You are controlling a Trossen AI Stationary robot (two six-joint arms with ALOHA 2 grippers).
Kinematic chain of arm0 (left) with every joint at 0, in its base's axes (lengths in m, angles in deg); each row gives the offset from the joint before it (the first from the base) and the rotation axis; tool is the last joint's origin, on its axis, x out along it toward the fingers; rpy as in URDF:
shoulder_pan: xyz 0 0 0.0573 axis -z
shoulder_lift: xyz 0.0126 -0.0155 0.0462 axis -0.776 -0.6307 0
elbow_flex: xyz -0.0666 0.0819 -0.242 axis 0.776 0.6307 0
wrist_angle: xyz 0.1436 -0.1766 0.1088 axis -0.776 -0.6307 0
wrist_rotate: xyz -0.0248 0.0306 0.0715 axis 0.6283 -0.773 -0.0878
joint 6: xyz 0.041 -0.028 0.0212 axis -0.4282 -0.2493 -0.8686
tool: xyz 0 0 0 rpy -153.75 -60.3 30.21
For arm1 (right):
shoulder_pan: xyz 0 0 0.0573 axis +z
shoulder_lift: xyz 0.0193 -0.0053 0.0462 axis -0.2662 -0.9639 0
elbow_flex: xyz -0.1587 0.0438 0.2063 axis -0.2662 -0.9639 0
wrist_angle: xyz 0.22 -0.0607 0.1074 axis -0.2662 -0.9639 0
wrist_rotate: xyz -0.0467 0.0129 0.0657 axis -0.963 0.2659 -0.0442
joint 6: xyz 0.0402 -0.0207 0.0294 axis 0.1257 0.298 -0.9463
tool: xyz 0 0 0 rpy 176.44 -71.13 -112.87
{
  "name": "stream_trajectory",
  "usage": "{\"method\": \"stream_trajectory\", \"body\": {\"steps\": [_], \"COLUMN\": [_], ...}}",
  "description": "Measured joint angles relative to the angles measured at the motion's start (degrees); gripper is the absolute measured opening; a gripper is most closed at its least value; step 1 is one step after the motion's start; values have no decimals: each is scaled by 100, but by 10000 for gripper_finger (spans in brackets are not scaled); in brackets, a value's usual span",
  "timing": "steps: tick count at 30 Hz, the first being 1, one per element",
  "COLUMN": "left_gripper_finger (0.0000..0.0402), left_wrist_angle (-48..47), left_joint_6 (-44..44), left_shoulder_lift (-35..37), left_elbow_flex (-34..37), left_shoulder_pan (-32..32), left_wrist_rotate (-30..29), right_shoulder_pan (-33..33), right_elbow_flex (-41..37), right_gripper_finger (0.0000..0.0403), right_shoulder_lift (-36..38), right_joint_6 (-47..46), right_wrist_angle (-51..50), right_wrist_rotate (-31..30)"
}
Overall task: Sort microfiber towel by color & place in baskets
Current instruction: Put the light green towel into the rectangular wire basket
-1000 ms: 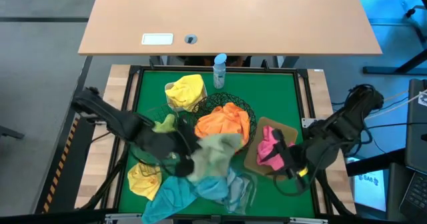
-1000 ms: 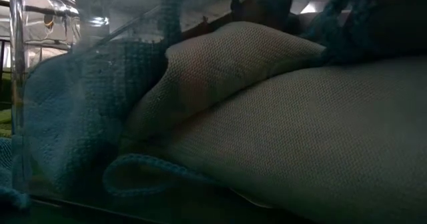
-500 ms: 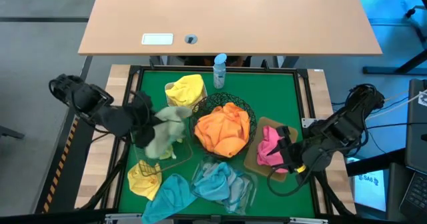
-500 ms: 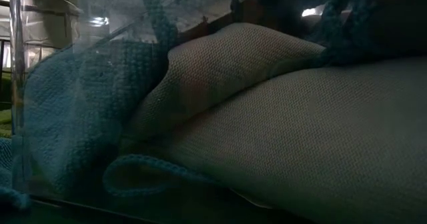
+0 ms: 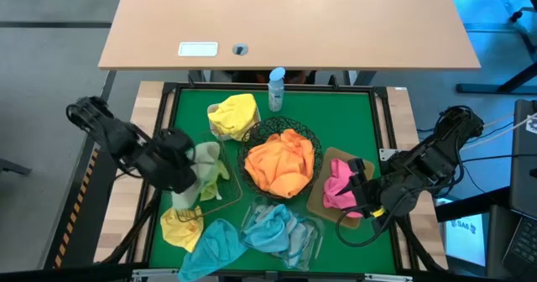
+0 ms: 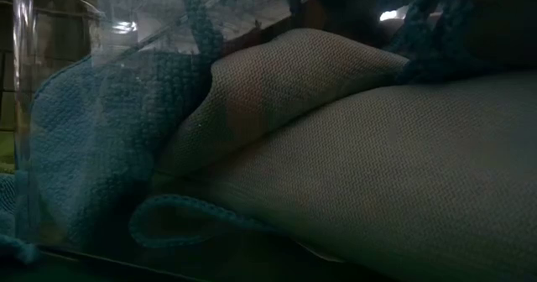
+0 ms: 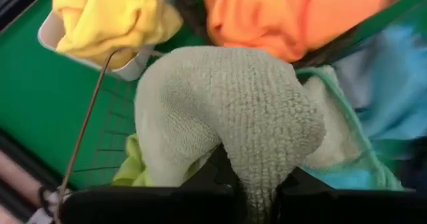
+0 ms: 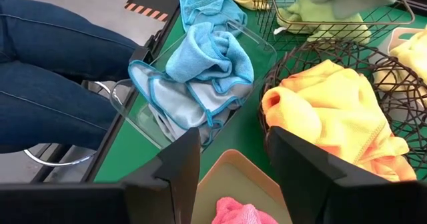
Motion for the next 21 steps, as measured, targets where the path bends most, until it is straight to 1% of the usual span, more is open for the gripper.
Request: {"method": "stream_trajectory", "body": {"steps": [4, 14, 18, 21], "left_gripper_finger": [13, 13, 14, 19], "left_wrist_angle": [221, 2236, 2704, 2757], "left_joint_6": [81, 168, 172, 171], "left_shoulder_lift": [-127, -170, -170, -170], "left_elbow_flex": [670, 2708, 3159, 3226], "left_shoulder_pan": [-4, -13, -26, -58], "left_wrist_rotate": [0, 43, 87, 222], "right_shoulder_pan": [0, 0, 0, 0], "right_elbow_flex": [-2, -2, -2, -2], "right_gripper_finger": [179, 179, 179, 179], "right_shoulder_lift": [-2, -2, -2, -2], "right_joint_6": [0, 0, 0, 0], "right_wrist_angle": [14, 68, 66, 66], "right_wrist_rotate": [0, 2, 2, 2]}}
